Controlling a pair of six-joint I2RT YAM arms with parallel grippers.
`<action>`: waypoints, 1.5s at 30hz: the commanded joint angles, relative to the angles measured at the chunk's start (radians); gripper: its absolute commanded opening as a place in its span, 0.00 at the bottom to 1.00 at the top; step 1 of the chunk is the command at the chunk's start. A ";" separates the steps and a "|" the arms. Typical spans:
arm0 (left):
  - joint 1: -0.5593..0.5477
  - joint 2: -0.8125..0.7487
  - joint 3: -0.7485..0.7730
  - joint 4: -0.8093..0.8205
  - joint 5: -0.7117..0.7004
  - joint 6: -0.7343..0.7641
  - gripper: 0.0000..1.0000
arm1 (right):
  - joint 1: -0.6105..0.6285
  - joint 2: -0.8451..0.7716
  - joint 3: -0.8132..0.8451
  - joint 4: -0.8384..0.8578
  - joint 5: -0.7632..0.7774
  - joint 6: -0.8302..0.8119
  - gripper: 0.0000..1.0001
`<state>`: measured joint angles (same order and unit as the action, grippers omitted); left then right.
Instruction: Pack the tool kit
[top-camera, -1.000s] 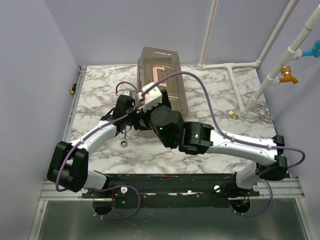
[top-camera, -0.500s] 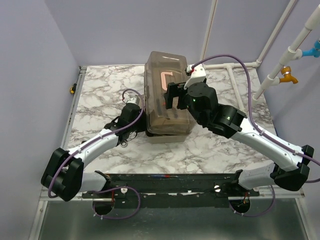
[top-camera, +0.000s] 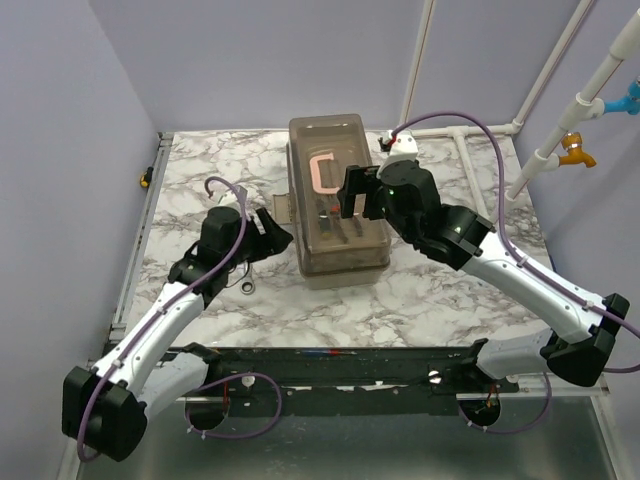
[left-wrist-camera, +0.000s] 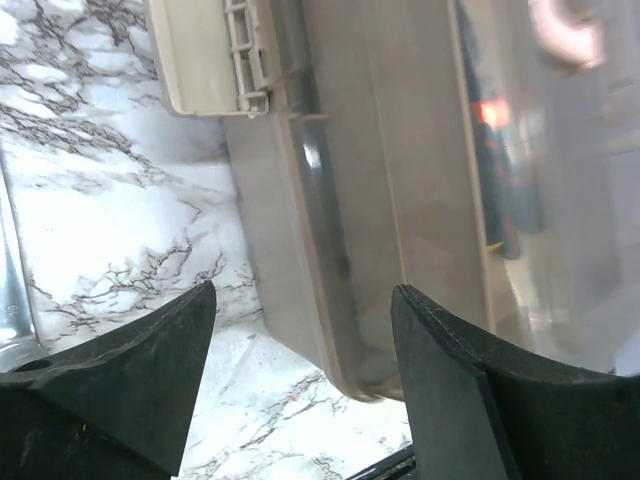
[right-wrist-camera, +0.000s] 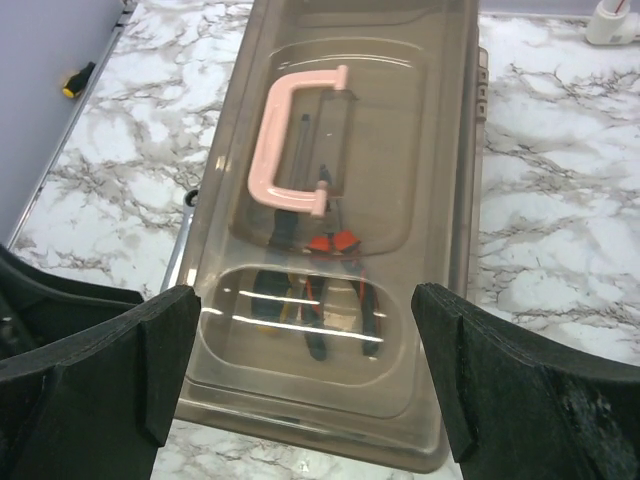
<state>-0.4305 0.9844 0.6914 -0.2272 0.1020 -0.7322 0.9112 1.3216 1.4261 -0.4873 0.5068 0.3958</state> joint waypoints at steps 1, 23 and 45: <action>0.108 -0.086 0.004 -0.033 0.132 0.017 0.72 | -0.044 -0.029 -0.019 -0.021 -0.069 0.019 0.98; 0.480 0.300 -0.047 0.383 0.489 -0.171 0.33 | -0.315 0.150 0.013 0.007 -0.393 0.074 0.98; 0.397 0.901 0.228 0.618 0.610 -0.328 0.00 | -0.460 0.280 -0.069 0.116 -0.644 0.128 0.86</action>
<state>0.0143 1.8374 0.8696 0.2852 0.6441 -1.0016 0.4698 1.6005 1.3849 -0.4080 -0.1051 0.5083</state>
